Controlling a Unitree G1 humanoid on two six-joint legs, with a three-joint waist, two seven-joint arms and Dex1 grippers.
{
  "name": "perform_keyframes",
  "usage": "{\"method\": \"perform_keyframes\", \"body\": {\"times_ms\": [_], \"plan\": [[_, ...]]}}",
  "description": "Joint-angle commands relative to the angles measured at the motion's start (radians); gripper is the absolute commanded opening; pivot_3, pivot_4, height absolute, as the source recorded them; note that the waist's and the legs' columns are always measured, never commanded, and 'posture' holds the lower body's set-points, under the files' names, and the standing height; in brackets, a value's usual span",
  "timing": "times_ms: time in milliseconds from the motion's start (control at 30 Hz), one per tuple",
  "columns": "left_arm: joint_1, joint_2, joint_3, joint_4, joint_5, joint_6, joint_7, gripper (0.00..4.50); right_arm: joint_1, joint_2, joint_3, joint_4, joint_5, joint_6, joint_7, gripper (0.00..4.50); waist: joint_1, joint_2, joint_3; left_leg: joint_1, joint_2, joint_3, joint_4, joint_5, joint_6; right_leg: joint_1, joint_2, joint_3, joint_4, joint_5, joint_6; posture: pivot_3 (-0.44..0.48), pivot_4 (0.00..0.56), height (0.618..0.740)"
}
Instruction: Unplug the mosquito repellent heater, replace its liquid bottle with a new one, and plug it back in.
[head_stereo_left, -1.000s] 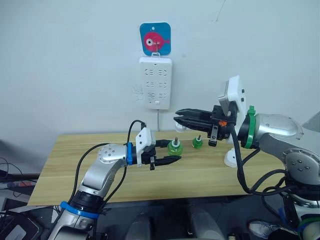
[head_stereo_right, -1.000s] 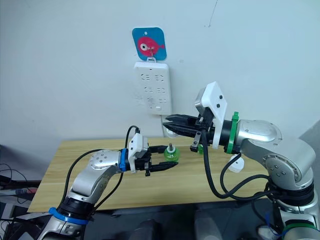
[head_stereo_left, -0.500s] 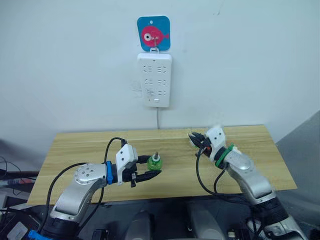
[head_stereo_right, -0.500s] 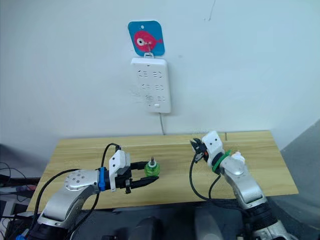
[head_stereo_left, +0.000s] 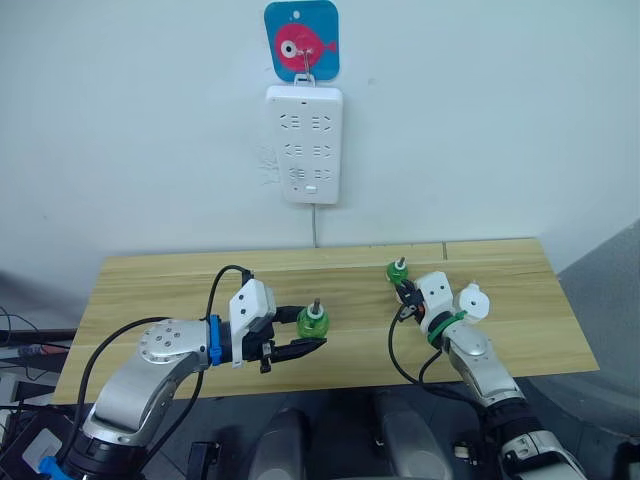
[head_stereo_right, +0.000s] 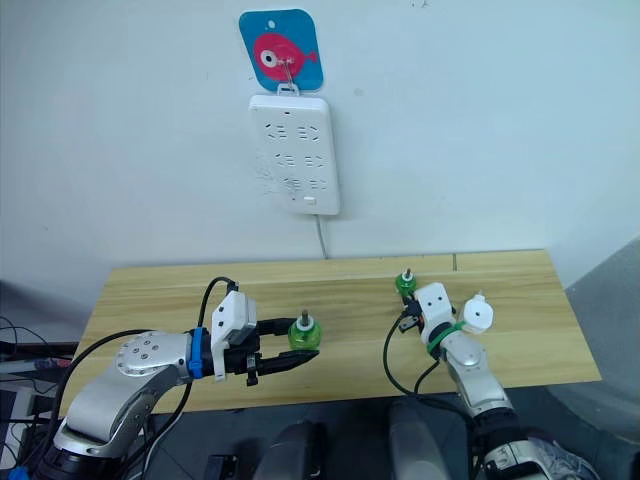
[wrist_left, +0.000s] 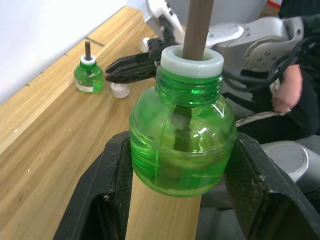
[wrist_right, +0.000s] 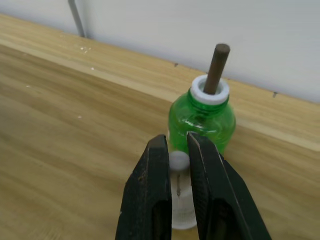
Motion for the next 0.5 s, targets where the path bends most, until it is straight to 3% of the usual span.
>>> {"method": "perform_keyframes", "body": {"times_ms": [33, 133, 233, 400, 500], "plan": [[-0.01, 0.009, 0.012, -0.032, -0.015, -0.003, -0.004, 2.21, 0.008, 0.008, -0.041, -0.008, 0.007, -0.02, -0.007, 1.45, 0.0, 0.0, 0.001, 0.0, 0.0, 0.0, 0.0, 0.0, 0.0, 0.0, 0.0, 0.0, 0.0, 0.0, 0.0, -0.047, 0.29, 0.733], [-0.01, 0.006, 0.007, -0.032, -0.014, -0.004, 0.0, 2.21, 0.049, 0.007, -0.072, -0.13, 0.042, 0.018, 0.006, 2.57, -0.001, 0.0, 0.007, -0.001, 0.0, 0.0, 0.0, 0.0, 0.0, -0.001, 0.0, 0.0, 0.0, 0.0, 0.0, -0.073, 0.303, 0.733], [-0.011, 0.003, 0.003, -0.017, -0.012, -0.014, -0.006, 2.21, 0.142, -0.025, -0.094, -0.404, 0.105, 0.132, 0.042, 3.68, -0.001, 0.002, 0.012, -0.002, 0.0, -0.001, -0.001, 0.0, 0.0, -0.002, -0.001, 0.0, 0.0, 0.0, 0.0, -0.085, 0.303, 0.733], [-0.057, -0.025, -0.019, 0.019, -0.014, -0.029, -0.016, 2.21, 0.265, -0.213, -0.091, -0.917, 0.278, 0.47, 0.173, 3.73, -0.001, 0.004, 0.02, -0.003, -0.001, -0.002, -0.001, 0.0, 0.0, -0.002, -0.002, 0.0, -0.002, -0.003, 0.005, -0.114, 0.295, 0.733], [-0.097, -0.047, -0.034, 0.044, -0.018, -0.032, -0.028, 2.21, 0.252, -0.346, -0.096, -1.107, 0.426, 0.676, 0.241, 3.73, -0.003, 0.003, 0.021, -0.003, -0.001, -0.003, -0.001, 0.0, 0.0, -0.001, -0.002, -0.001, -0.004, -0.004, 0.007, -0.139, 0.286, 0.733]]}}
